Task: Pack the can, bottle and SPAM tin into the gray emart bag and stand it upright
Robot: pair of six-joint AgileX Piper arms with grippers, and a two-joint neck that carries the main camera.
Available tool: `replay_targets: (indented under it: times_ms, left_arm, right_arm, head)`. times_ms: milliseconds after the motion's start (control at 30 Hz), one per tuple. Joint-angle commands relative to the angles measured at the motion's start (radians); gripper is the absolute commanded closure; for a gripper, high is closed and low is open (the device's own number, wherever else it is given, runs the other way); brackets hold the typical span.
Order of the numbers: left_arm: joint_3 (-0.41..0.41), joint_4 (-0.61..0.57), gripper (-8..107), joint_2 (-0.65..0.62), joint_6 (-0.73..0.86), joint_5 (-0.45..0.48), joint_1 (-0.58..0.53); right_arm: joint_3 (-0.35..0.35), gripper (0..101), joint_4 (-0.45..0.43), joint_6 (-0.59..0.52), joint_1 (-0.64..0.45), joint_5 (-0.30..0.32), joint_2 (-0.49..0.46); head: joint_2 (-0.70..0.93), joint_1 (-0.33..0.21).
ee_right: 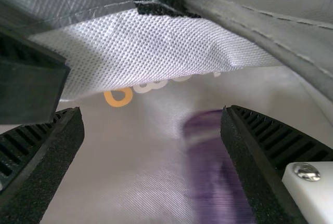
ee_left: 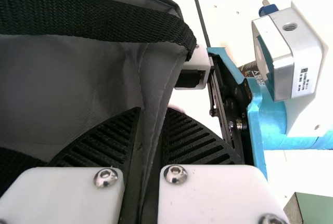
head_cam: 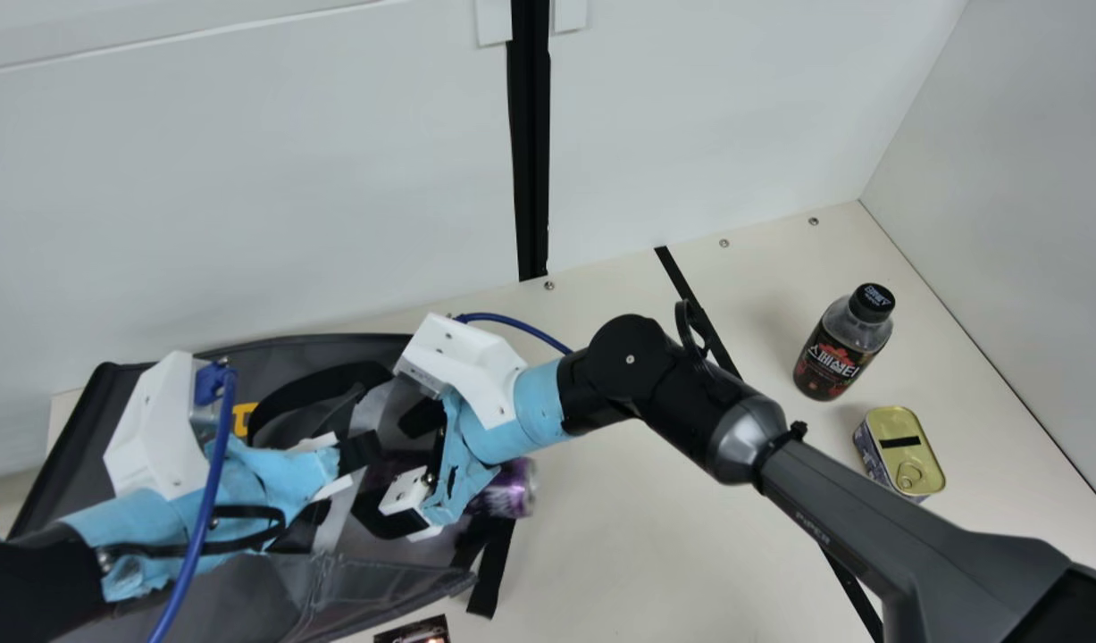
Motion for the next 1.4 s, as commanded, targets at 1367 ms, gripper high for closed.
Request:
replay_targets:
  times_ms: [1367]
  left_arm:
    - [0.0,0.0,107,0.0,0.0,0.0,0.0]
  right_arm:
    - [0.024,6,-0.027,-0.054,-0.211,0.172,-0.16]
  head:
    - [-0.001,-0.023]
